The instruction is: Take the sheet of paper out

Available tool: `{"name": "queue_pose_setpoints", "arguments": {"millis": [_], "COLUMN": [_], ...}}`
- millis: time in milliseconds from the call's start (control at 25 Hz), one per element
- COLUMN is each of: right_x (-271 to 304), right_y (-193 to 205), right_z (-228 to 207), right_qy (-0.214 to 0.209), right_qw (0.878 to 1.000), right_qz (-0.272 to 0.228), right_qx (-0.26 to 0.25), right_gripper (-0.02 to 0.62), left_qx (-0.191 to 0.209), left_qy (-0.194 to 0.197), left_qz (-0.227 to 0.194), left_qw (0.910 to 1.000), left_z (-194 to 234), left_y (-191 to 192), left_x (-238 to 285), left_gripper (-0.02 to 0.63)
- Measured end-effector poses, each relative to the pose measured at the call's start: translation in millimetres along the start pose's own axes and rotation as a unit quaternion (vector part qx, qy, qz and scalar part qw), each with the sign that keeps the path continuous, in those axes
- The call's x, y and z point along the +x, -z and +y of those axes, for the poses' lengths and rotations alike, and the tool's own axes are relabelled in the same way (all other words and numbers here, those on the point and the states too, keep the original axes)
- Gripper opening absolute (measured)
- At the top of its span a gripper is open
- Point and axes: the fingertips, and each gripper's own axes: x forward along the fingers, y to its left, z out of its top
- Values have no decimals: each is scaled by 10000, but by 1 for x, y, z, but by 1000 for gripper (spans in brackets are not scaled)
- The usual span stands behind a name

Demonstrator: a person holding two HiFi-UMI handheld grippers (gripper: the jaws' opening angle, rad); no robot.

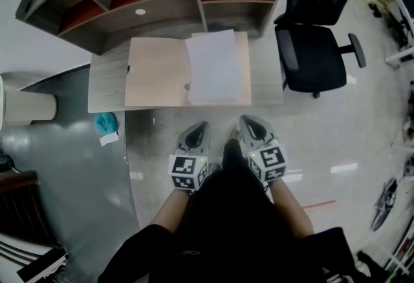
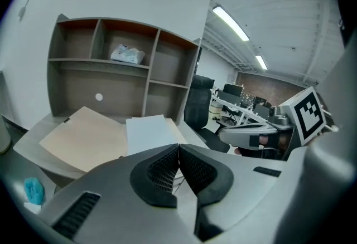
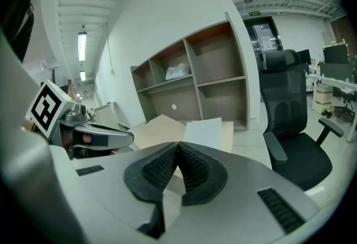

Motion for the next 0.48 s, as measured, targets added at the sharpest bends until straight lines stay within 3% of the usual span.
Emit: {"name": "queue_pose_setpoints", "arguments": {"millis": [480], "right_x": [38], "right_y": [17], "right_z": [-43], "right_qy": [-264], "right_qw": [9989], "right_qz": [387], "right_qx": [98], "right_gripper": [17], "left_qx": [116], "left_qy": [-26], "left_qz": [327], "left_qw": [9994], "left_z": [2], "left_y": [-36], "left_x": [77], "left_gripper": [43]}}
